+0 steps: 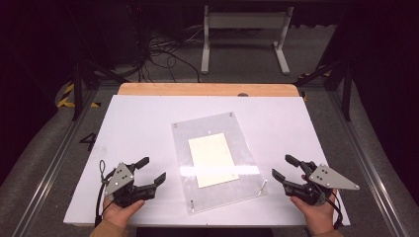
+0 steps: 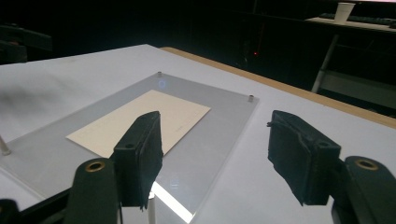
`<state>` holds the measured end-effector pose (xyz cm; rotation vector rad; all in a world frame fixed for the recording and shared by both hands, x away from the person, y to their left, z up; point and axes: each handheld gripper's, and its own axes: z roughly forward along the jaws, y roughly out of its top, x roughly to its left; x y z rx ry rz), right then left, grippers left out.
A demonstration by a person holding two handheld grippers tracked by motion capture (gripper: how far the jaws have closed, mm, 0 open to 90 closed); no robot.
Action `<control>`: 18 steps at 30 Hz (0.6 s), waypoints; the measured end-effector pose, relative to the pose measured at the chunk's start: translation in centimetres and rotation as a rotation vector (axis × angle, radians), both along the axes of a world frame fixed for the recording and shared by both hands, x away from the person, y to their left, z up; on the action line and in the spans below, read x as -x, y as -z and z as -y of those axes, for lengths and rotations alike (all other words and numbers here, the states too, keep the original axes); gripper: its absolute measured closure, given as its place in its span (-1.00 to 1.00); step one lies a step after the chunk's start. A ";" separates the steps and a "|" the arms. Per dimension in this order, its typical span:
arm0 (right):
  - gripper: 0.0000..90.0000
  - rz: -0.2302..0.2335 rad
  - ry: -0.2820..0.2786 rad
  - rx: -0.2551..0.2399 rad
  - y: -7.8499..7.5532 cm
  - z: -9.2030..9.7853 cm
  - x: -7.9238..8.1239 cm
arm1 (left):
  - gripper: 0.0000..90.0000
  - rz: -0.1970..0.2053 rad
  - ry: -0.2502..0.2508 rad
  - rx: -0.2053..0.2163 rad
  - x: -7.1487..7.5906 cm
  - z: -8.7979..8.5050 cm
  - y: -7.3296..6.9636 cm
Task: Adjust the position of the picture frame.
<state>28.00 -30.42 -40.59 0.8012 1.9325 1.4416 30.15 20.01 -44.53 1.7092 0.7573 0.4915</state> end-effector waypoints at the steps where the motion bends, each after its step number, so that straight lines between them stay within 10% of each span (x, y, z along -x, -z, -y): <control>1: -0.22 -0.005 -0.008 0.006 -0.1 -0.2 0.1 | -0.50 -0.011 0.012 0.016 0.0 0.0 -0.1; 18: 0.07 -0.117 -0.144 0.068 -0.2 -3.1 0.7 | -0.47 -0.027 0.039 0.000 -0.1 0.6 -0.2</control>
